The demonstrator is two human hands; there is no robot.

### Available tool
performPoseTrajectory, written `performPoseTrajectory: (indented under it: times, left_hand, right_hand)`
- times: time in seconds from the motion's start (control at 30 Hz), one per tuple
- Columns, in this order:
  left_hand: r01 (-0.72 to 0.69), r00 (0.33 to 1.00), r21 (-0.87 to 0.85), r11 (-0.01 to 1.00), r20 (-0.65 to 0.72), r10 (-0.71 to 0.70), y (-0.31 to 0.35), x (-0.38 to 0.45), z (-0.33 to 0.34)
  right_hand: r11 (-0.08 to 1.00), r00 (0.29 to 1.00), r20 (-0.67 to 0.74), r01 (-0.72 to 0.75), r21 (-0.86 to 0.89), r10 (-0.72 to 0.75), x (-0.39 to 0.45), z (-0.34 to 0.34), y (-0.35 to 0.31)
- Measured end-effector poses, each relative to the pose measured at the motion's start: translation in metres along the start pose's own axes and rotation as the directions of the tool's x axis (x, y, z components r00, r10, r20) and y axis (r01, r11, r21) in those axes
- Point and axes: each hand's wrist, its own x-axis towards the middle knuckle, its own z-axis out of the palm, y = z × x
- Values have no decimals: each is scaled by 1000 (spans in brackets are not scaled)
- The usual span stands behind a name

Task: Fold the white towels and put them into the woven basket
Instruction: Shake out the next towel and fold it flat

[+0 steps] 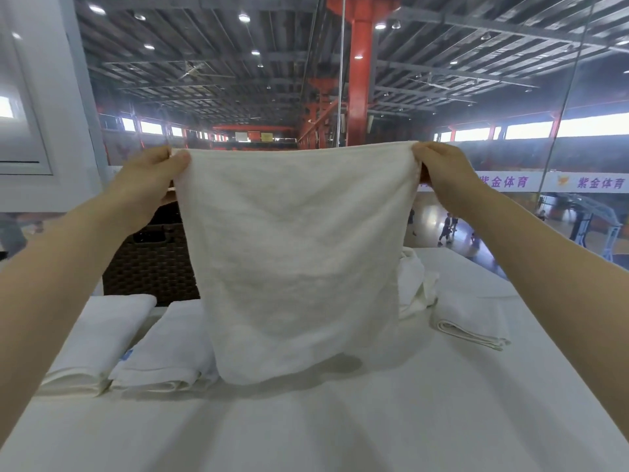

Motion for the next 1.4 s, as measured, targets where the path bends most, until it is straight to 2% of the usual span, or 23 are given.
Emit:
performPoseTrajectory:
  times: [0.07,0.17,0.23,0.3,0.33,0.43,0.57,0.67,0.8,0.87,0.9,0.93,0.97,1.03,1.13,1.2,1.23,1.3,1.37,1.4]
  left_hand:
    - [-16,998,74,997,-58,20,-14,-4,7]
    - [-8,996,242,970,-83,29,-33,-6,14]
    - [-6,995,387,922,-93,46,-39,-4,19]
    - [33,995,427,904,-98,10,-45,2,26]
    - [51,994,408,912,-107,-8,-48,5,27]
    - [118,981,183,976,-173,-86,-51,17,30]
    - [-76,967,121,990,-234,103,-45,24,35]
    - [-205,935,127,970,-269,233,-46,23,33]
    - [-209,965,104,972,-138,222,-52,14,21]
    - [-115,993,80,990,35,113,-61,0,10]
    - [-32,987,60,998,158,23,-67,-9,1]
    - [66,953,49,997,292,-77,-73,-19,-8]
    - [171,891,80,982,413,-189,-80,-28,-18]
    - [326,716,237,915,570,-403,-99,-42,-33]
    - [374,419,506,777,656,-628,-127,-66,-33]
    - [355,218,632,689,660,-719,-142,-80,-28]
    - [348,138,669,657,656,-742,-150,-86,-26]
    - [347,33,711,612,643,-765,-161,-95,-22]
    - [341,-45,730,593,642,-765,-169,-99,-18]
    - [345,-59,729,592,646,-761,-172,-101,-16]
  right_hand:
    - [999,999,12,-45,-11,45,0,0,8]
    - [982,999,25,-32,-185,37,-5,1,16]
    - [981,997,29,-58,-187,65,-6,3,18]
    - [972,990,52,-114,-206,128,-6,8,17]
    - [969,984,62,-151,-195,166,-4,11,18]
    - [976,975,66,-207,-72,212,3,20,20]
    - [994,999,-13,-37,102,39,8,23,16]
    - [986,1000,-2,-4,166,5,8,21,15]
    - [978,985,144,-121,169,97,-4,10,18]
    - [953,931,299,-264,151,210,-18,-6,24]
    - [934,874,397,-343,100,279,-26,-16,29]
    - [911,796,493,-411,15,351,-35,-26,35]
    - [880,701,572,-467,-86,427,-43,-35,41]
    - [794,480,671,-536,-286,565,-62,-46,57]
    - [689,149,737,-510,-514,660,-93,-46,84]
    - [638,-15,739,-492,-592,674,-112,-41,104]
    - [617,-83,738,-490,-615,670,-120,-38,113]
    - [589,-192,734,-480,-649,652,-135,-33,131]
    - [574,-234,729,-483,-661,643,-143,-31,145]
    - [566,-237,730,-496,-658,641,-146,-30,151]
